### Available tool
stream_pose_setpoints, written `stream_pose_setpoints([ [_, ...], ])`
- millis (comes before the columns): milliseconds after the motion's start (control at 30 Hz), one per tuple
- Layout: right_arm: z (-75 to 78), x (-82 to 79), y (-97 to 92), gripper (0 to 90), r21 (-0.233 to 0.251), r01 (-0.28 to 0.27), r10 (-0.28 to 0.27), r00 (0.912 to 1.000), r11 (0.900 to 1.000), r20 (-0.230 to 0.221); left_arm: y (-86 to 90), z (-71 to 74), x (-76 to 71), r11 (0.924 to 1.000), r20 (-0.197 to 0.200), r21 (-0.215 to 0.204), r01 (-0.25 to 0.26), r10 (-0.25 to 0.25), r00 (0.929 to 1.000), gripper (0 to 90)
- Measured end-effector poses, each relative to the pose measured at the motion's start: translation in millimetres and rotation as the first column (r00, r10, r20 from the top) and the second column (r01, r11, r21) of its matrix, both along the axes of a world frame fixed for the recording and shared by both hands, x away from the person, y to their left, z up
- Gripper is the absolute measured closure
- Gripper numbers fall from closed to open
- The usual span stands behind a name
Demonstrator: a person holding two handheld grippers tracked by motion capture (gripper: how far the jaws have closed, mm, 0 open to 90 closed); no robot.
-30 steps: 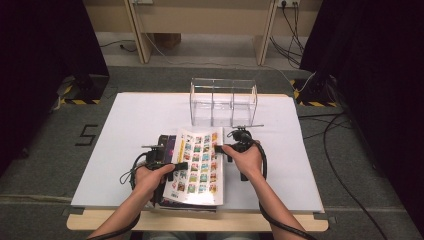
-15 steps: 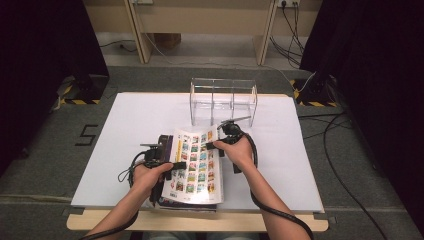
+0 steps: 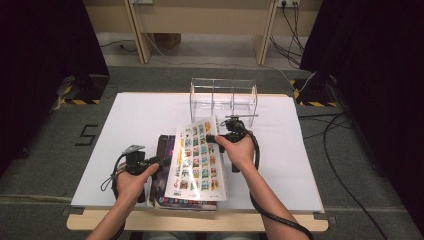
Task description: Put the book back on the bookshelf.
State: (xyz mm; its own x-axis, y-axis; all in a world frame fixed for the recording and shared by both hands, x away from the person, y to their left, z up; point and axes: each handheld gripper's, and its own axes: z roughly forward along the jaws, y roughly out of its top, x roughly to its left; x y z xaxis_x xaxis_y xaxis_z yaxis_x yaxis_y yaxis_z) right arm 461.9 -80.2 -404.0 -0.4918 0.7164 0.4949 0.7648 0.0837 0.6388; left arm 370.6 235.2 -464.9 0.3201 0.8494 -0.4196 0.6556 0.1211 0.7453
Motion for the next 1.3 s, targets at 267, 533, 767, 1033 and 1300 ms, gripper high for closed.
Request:
stream_pose_setpoints([
  [267,32.0,-13.1,-0.4,74.1,-0.085,-0.008,0.021,0.9878,0.9964,0.154,6.7,-16.2,-10.9,0.9997,0.038,0.012,-0.023,0.022,0.9990,44.3],
  [533,47.8,-16.8,-6.3,74.1,-0.138,0.001,0.030,0.9735,0.9905,0.227,7.1,-17.8,-13.4,0.9997,0.059,0.009,-0.022,0.022,0.9980,45.5],
  [767,62.1,-18.2,-8.9,74.3,-0.134,0.024,0.015,0.9605,0.9907,0.278,9.3,-20.5,-13.6,0.9994,0.061,0.013,-0.032,0.031,0.9976,46.0],
  [1033,82.1,-20.0,-28.3,74.3,-0.062,0.105,-0.075,0.9267,0.9926,0.368,12.6,-24.4,-14.2,0.9991,0.058,0.015,-0.040,0.039,0.9975,46.1],
  [1300,100.5,-18.6,-63.2,74.4,-0.032,0.223,-0.187,0.8771,0.9742,0.443,12.8,-24.8,-14.2,0.9990,0.062,0.019,-0.041,0.040,0.9973,46.5],
])
